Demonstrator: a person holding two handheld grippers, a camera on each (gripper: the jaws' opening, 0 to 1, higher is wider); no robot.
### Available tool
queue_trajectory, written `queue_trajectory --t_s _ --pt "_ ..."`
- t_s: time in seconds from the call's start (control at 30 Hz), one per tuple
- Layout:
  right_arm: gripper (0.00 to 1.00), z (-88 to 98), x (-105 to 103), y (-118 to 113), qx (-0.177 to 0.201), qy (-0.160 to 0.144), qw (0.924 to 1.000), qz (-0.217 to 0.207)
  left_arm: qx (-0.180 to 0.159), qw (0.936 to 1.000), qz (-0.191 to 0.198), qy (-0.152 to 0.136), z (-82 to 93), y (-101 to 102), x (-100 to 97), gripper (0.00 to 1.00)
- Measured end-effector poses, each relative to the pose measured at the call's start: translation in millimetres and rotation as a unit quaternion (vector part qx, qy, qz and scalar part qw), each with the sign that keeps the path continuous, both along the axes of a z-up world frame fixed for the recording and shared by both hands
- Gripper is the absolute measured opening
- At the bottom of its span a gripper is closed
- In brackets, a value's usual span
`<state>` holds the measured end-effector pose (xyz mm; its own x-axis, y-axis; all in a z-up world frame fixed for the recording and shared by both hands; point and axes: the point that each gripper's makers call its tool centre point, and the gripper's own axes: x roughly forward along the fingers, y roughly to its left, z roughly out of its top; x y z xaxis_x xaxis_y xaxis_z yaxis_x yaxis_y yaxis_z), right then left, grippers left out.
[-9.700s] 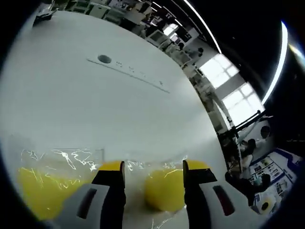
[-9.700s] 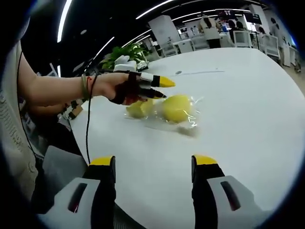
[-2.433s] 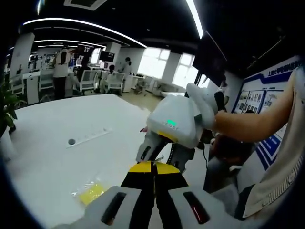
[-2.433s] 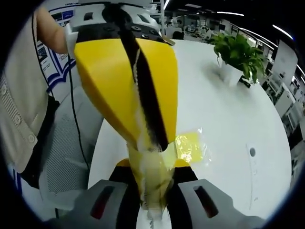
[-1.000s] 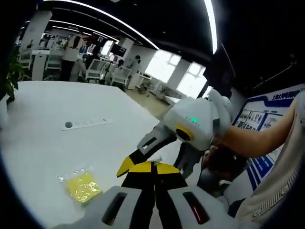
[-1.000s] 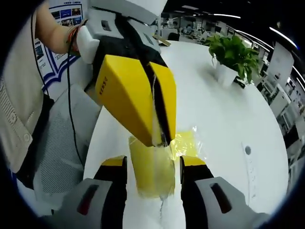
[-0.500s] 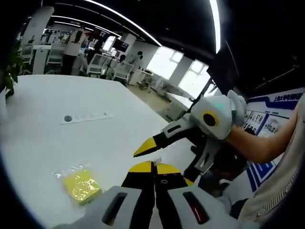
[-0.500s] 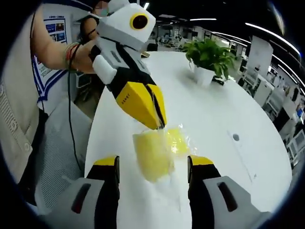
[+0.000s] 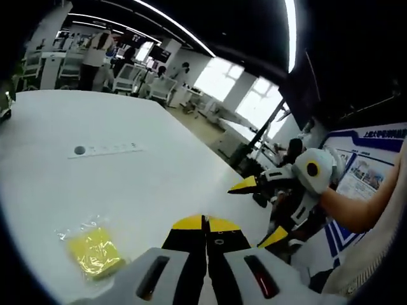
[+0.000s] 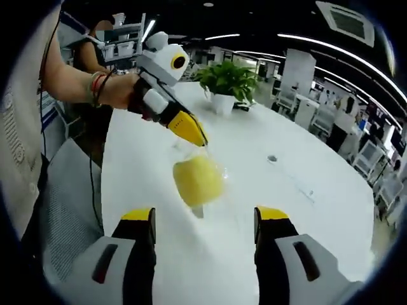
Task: Compare the silicone blocks by pressing each to a similar depth, holding the contact briefly, and releasing to observe deformation and rebound differences across the visible hardness samples.
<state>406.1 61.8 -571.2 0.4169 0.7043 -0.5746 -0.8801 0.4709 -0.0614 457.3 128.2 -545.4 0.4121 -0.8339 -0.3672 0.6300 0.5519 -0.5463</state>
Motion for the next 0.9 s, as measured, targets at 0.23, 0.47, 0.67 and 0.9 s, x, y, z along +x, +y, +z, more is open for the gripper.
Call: queue_trajectory --t_s 0.23,0.47,0.67,0.9 --pt "0.62 -2.5 -9 -23 0.033 0.007 0.9980 -0.054 0.005 0.9999 -0.014 0.005 -12.4 -19 5.0 0.00" --pt "0.67 -7.7 -18 -37 0.052 0.013 0.9938 -0.097 -0.006 0.9994 -0.005 0.035 -34.7 -31 12.9 0.00" --pt "0.72 -11.7 -27 -53 0.089 0.020 0.9827 -0.161 -0.017 0.9985 0.014 0.051 -47.4 -40 26.6 0.00" --pt "0.75 -13.4 -42 -69 0.163 0.005 0.9527 -0.256 -0.025 0.9973 0.042 0.054 -54.5 -41 50.2 0.00"
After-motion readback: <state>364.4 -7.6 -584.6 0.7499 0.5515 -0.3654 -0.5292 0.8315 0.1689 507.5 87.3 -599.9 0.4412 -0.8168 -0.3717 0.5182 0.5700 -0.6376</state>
